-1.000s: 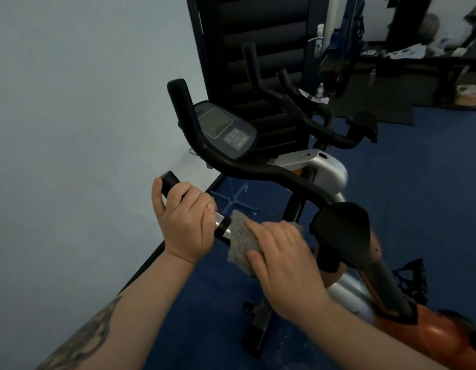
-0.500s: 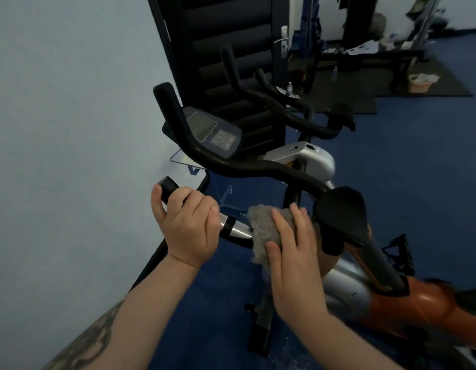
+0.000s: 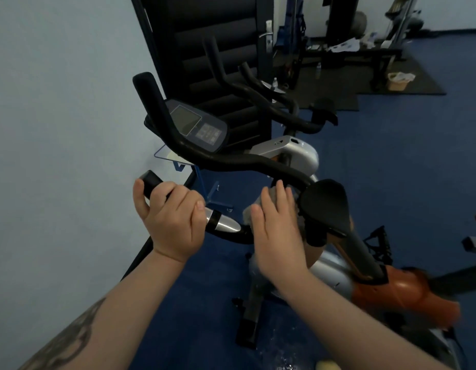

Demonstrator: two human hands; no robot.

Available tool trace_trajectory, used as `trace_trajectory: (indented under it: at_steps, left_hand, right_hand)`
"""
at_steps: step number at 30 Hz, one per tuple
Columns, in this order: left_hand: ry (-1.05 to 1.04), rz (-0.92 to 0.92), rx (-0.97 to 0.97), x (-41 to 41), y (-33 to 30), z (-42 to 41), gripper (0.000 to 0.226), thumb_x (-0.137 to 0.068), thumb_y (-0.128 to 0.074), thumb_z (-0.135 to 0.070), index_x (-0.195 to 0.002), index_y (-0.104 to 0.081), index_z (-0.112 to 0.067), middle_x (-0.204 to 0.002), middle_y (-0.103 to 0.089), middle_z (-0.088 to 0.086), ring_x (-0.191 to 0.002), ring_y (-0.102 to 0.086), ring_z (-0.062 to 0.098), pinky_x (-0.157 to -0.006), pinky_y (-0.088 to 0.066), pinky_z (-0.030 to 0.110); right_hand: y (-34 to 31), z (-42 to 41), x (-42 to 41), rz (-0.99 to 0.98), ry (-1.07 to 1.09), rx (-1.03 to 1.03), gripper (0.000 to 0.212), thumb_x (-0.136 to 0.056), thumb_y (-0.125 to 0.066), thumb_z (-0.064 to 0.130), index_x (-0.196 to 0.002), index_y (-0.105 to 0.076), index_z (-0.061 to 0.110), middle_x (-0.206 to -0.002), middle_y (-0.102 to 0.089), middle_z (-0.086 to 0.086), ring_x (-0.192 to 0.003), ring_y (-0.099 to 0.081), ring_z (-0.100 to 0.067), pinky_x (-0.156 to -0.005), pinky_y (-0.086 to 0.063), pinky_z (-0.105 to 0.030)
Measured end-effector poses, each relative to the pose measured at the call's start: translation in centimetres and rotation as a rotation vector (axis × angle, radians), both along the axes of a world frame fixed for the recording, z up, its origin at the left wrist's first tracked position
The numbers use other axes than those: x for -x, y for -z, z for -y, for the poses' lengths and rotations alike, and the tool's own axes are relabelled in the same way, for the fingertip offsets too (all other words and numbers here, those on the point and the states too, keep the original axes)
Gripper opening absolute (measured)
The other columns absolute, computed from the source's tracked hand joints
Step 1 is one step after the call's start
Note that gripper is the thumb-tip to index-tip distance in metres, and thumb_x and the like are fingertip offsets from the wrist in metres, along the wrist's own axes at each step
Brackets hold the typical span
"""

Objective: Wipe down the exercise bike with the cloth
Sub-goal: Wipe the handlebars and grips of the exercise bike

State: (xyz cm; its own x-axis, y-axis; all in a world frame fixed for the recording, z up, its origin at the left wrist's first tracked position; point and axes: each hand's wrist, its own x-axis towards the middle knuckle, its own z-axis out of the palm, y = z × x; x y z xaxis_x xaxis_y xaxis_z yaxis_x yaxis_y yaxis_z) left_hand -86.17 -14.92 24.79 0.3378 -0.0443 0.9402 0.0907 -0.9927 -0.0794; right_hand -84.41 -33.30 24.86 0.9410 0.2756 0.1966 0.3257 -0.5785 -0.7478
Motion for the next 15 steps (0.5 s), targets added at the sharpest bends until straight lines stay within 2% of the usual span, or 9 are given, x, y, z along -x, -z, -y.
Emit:
trace_trajectory:
  at_steps: [3, 4, 7, 10, 11, 13, 15]
  left_hand:
    - [-0.014, -0.013, 0.009, 0.1, 0.0, 0.1, 0.045, -0.096, -0.03, -0.024, -0.063, -0.06, -0.015, -0.065, -0.058, -0.002, -0.091, -0.051, 0.02, -0.118, -0.008, 0.044]
    - [-0.021, -0.013, 0.013, 0.1, 0.0, 0.2, 0.045, -0.096, -0.03, -0.024, -0.063, -0.06, -0.015, -0.065, -0.058, -0.002, -0.091, -0.051, 0.02, -0.118, -0.008, 0.044]
    - [-0.034, -0.015, 0.022, 0.0, -0.2, 0.3, 0.046, -0.097, -0.029, -0.025, -0.063, -0.059, -0.015, -0.065, -0.058, -0.002, -0.09, -0.051, 0.02, -0.118, -0.007, 0.043]
    - [-0.055, -0.037, 0.032, 0.2, -0.1, 0.4, 0.045, -0.097, -0.029, -0.025, -0.064, -0.058, -0.016, -0.067, -0.058, -0.003, -0.09, -0.051, 0.021, -0.118, -0.007, 0.044]
    - [-0.064, -0.046, 0.035, 0.3, 0.0, 0.4, 0.045, -0.098, -0.029, -0.025, -0.064, -0.058, -0.016, -0.068, -0.059, -0.003, -0.091, -0.052, 0.021, -0.118, -0.008, 0.045]
    - [-0.081, -0.06, 0.042, 0.4, 0.0, 0.5, 0.045, -0.098, -0.029, -0.025, -0.065, -0.059, -0.016, -0.069, -0.059, -0.003, -0.091, -0.052, 0.021, -0.118, -0.007, 0.046]
    - [-0.094, -0.06, 0.051, 0.4, 0.1, 0.6, 0.046, -0.098, -0.028, -0.025, -0.064, -0.058, -0.015, -0.069, -0.059, -0.003, -0.092, -0.052, 0.021, -0.118, -0.006, 0.045]
  right_hand:
    - [1.3, 0.8, 1.8, 0.024, -0.033, -0.074, 0.068, -0.094, -0.009, 0.056, -0.155, -0.007, 0.025, -0.16, 0.011, 0.017, -0.143, 0.018, 0.003, -0.109, 0.015, -0.008]
    - [1.6, 1.0, 1.6, 0.022, -0.043, -0.099, 0.068, -0.094, -0.009, 0.056, -0.155, -0.009, 0.025, -0.159, 0.009, 0.019, -0.142, 0.017, 0.006, -0.106, 0.015, -0.004]
    - [1.2, 0.7, -1.1, 0.038, -0.08, -0.146, 0.047, -0.104, -0.027, 0.031, -0.146, -0.04, 0.013, -0.158, -0.021, 0.005, -0.146, -0.002, -0.003, -0.11, 0.005, -0.004]
    - [0.3, 0.6, -3.2, 0.066, -0.095, -0.198, 0.029, -0.101, -0.044, 0.012, -0.119, -0.066, 0.008, -0.138, -0.05, -0.003, -0.142, -0.022, -0.011, -0.118, -0.011, -0.02]
    - [0.3, 0.6, -3.3, 0.074, -0.096, -0.221, 0.027, -0.1, -0.046, 0.01, -0.113, -0.069, 0.008, -0.133, -0.053, -0.003, -0.14, -0.025, -0.01, -0.116, -0.013, -0.018]
    - [0.6, 0.8, -2.2, 0.067, -0.097, -0.251, 0.026, -0.1, -0.046, 0.013, -0.112, -0.069, 0.011, -0.13, -0.052, 0.001, -0.138, -0.025, -0.005, -0.108, -0.01, -0.006]
    - [1.2, 1.2, -0.7, 0.126, -0.131, -0.219, 0.031, -0.101, -0.041, 0.023, -0.116, -0.067, 0.018, -0.13, -0.051, 0.009, -0.138, -0.024, -0.002, -0.108, -0.008, -0.005]
